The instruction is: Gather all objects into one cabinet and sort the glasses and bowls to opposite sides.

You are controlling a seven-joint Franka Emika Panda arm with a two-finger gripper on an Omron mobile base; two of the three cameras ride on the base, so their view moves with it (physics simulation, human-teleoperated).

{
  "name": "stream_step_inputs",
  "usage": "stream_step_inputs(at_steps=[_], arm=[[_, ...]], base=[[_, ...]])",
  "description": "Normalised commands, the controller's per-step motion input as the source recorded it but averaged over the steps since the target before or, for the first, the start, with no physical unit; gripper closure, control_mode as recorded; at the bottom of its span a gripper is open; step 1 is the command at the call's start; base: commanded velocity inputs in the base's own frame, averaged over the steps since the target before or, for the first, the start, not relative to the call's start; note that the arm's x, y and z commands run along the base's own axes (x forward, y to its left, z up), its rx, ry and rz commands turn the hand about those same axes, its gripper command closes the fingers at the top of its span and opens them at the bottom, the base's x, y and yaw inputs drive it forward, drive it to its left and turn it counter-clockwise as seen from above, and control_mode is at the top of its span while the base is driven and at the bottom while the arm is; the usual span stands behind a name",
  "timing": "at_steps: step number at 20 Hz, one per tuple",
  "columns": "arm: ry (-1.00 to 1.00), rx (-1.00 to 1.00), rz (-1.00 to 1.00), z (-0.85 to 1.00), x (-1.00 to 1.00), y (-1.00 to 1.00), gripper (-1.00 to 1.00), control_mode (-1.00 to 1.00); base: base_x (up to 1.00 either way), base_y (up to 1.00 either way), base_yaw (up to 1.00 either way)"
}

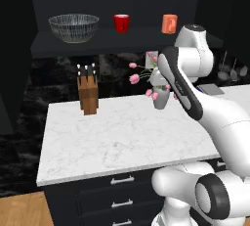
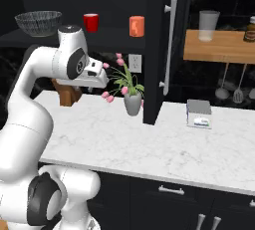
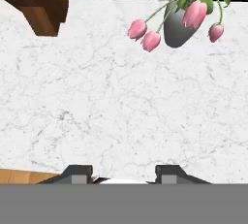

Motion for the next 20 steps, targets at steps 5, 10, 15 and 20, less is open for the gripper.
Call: stream_step_inputs(at_steps=[5,10,15,20], arm=[[0.0,0.0,0.0,0.0,0.0,0.0,-1.0,1.0],[0.0,0.0,0.0,0.0,0.0,0.0,-1.0,1.0],[0.0,0.0,0.0,0.0,0.0,0.0,-1.0,1.0],[0.0,0.0,0.0,0.0,0.0,0.0,-1.0,1.0]], base=[[-0.05,0.0,0.0],[-0.9,0.0,-0.02],[-0.97,0.0,-0.01],[-0.46,0.08,0.04]])
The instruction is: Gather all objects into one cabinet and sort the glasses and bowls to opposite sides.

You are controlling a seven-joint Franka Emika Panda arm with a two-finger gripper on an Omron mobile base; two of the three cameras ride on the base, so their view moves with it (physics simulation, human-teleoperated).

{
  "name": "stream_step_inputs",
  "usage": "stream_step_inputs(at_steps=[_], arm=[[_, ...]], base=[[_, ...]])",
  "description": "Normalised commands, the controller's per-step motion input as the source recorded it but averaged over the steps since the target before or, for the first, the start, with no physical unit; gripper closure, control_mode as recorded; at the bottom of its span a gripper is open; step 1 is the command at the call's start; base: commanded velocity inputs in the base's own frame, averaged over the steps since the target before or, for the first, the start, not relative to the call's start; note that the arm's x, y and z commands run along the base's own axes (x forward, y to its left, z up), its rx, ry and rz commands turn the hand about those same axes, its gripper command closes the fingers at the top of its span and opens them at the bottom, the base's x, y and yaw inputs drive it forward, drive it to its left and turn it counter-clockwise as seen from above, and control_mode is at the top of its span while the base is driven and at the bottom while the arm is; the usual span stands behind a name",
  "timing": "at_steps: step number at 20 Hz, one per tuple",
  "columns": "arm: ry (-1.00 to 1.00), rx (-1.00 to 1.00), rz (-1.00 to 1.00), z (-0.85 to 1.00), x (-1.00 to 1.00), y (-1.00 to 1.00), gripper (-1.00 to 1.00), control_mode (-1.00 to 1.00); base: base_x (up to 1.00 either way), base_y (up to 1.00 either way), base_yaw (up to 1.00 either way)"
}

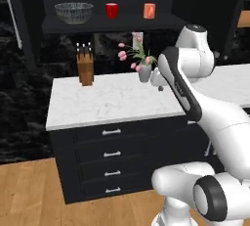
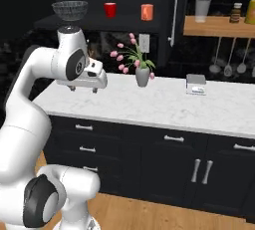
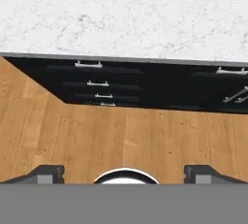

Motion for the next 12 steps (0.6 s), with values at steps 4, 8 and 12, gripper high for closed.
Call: stream_step_inputs(at_steps=[4,8,12], arm=[[0.0,0.0,0.0,0.0,0.0,0.0,-1.0,1.0],[0.0,0.0,0.0,0.0,0.0,0.0,-1.0,1.0],[0.0,0.0,0.0,0.0,0.0,0.0,-1.0,1.0]], base=[[-0.24,0.16,0.57],[-0.15,0.07,0.96],[-0.2,0.0,1.0]])
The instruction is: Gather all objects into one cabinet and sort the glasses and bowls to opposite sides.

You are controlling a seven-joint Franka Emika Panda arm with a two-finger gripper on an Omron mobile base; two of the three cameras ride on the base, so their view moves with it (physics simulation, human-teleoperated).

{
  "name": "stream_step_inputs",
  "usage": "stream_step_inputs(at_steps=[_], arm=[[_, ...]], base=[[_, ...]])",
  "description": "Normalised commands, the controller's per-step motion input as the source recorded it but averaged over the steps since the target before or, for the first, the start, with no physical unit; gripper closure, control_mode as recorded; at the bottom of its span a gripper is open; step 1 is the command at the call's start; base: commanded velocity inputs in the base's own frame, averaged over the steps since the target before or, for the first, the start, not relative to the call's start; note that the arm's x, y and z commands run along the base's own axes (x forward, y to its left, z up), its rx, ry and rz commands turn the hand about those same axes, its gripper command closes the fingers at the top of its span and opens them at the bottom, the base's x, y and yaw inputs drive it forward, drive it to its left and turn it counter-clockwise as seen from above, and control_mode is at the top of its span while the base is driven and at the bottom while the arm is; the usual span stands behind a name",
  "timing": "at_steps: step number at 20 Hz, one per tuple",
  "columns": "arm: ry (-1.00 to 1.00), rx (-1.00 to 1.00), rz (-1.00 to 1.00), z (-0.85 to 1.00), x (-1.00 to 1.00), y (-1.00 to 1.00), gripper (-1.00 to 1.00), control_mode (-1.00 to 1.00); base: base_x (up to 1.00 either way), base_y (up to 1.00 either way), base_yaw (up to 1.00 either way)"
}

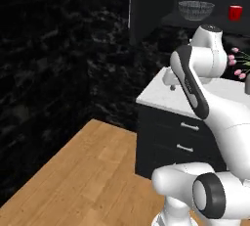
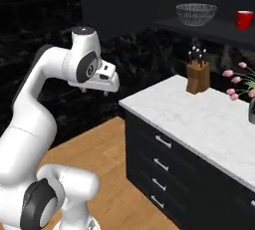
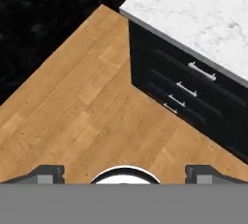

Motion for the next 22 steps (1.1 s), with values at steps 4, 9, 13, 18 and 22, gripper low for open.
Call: stream_step_inputs(at_steps=[4,9,13,18,22], arm=[[0.0,0.0,0.0,0.0,0.0,0.0,-1.0,1.0],[0.0,0.0,0.0,0.0,0.0,0.0,-1.0,1.0],[0.0,0.0,0.0,0.0,0.0,0.0,-1.0,1.0],[0.0,0.0,0.0,0.0,0.0,0.0,-1.0,1.0],[0.0,0.0,0.0,0.0,0.0,0.0,-1.0,1.0]], base=[[-0.2,0.0,1.0],[-0.2,0.0,1.0],[-0.19,0.0,1.0],[-0.19,0.0,1.0],[-0.19,0.0,1.0]])
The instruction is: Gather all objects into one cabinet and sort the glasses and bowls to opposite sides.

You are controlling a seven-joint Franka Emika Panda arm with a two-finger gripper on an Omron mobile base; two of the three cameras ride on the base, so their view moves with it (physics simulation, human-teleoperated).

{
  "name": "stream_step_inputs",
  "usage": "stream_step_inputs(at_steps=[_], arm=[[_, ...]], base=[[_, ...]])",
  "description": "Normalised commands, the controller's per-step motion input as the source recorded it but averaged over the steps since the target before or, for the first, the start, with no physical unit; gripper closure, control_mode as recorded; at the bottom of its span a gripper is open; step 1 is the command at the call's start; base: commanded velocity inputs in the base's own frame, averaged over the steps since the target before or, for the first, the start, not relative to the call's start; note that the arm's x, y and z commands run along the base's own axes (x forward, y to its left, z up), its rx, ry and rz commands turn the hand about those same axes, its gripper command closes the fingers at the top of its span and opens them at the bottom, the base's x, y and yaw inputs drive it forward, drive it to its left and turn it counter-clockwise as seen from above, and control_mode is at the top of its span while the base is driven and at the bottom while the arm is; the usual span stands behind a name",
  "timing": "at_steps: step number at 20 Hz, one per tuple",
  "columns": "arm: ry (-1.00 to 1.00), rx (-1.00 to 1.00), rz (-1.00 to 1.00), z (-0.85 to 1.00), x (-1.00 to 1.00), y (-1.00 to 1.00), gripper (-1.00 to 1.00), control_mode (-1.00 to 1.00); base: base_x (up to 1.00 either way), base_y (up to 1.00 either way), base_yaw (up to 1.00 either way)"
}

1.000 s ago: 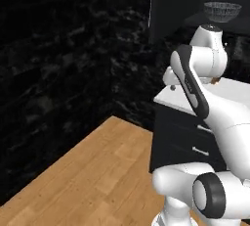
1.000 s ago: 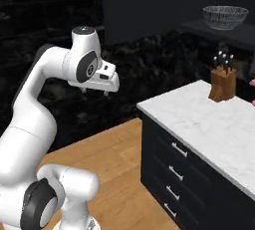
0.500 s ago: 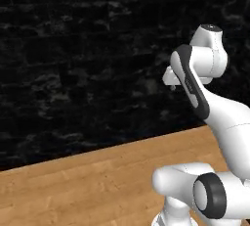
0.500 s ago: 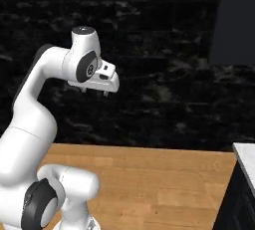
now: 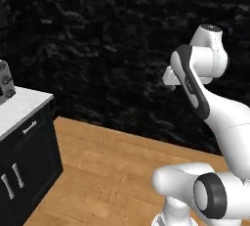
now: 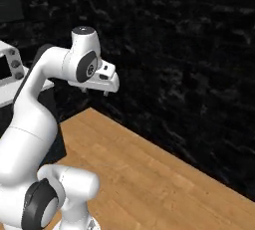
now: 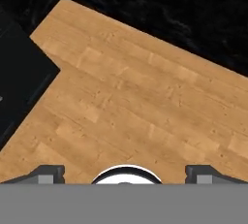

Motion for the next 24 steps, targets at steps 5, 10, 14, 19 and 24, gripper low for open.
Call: stream_step_inputs(at_steps=[5,10,14,19,24], arm=[[0.0,0.0,0.0,0.0,0.0,0.0,-1.0,1.0],[0.0,0.0,0.0,0.0,0.0,0.0,-1.0,1.0],[0.0,0.0,0.0,0.0,0.0,0.0,-1.0,1.0],[0.0,0.0,0.0,0.0,0.0,0.0,-1.0,1.0],[0.0,0.0,0.0,0.0,0.0,0.0,-1.0,1.0]], base=[[-0.19,0.0,1.0],[-0.06,0.0,1.0],[0.0,0.0,1.0],[0.0,0.0,1.0],[0.0,0.0,1.0]])
